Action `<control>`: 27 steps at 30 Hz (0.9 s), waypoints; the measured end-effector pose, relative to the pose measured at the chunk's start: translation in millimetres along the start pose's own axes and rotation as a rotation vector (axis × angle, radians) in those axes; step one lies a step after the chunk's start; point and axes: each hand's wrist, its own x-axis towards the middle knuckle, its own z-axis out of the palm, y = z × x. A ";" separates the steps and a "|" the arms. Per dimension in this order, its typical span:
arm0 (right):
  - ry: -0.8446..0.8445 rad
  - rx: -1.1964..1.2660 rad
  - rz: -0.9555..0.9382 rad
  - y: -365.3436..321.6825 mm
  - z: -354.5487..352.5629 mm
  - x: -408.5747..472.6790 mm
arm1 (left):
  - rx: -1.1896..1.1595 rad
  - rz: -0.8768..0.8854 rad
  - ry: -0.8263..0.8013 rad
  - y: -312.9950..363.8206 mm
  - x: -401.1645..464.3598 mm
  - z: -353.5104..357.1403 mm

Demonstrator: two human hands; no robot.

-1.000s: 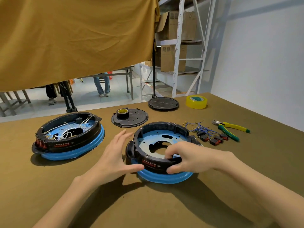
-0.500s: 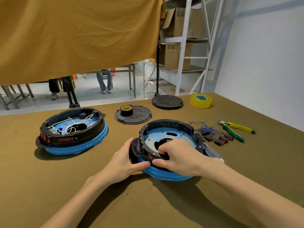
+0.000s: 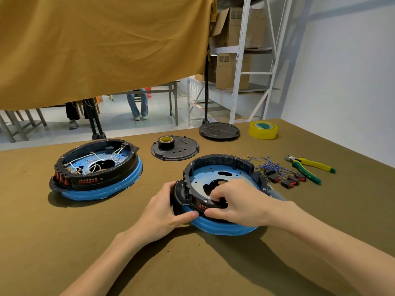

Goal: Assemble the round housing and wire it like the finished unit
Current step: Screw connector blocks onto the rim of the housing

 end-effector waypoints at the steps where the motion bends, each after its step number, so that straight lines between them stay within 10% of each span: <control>1: -0.041 0.012 -0.007 1.8 -4.6 0.7 | -0.027 -0.021 -0.002 0.8 -0.6 -1.3; 15: 0.020 0.188 0.171 -23.6 21.4 40.8 | -0.136 -0.112 0.186 7.0 2.1 1.2; 22: -0.351 0.320 0.118 -9.9 -24.6 13.2 | -0.192 -0.038 0.203 11.0 2.8 -2.2; 27: -0.093 0.252 0.230 -29.5 4.8 44.5 | -0.142 0.003 0.166 3.0 2.0 1.4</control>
